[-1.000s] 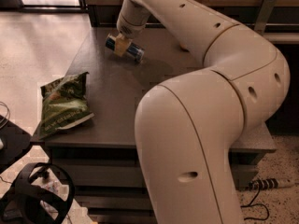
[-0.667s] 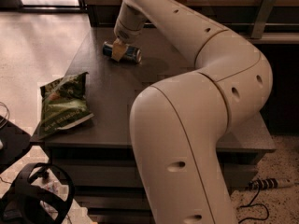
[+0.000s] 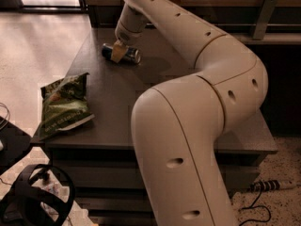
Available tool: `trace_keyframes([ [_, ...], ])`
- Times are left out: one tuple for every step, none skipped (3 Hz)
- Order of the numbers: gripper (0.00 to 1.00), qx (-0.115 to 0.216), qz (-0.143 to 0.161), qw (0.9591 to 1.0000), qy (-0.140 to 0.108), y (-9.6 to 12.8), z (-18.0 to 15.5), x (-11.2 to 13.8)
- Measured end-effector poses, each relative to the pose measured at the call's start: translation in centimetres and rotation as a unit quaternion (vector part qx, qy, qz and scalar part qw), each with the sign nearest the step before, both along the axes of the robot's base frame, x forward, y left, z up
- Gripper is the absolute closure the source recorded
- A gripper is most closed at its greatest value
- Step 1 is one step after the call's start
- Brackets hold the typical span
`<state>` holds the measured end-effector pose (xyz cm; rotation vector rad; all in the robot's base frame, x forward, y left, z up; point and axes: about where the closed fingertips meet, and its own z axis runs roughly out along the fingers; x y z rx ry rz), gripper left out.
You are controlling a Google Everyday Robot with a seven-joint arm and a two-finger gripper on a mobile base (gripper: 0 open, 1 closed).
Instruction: Knock redbull can over
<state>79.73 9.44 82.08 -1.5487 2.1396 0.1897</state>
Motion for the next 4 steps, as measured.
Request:
trace_keyframes([
  [0.59,0.000,0.001,1.0000,0.001,0.08,-0.01,-0.01],
  [0.36,0.000,0.001,1.0000,0.001,0.09,0.10,-0.01],
  [0.12,0.000,0.001,1.0000,0.001,0.09,0.12,-0.01],
  [0.00,-0.001,0.001,1.0000,0.001,0.11,0.14,-0.01],
])
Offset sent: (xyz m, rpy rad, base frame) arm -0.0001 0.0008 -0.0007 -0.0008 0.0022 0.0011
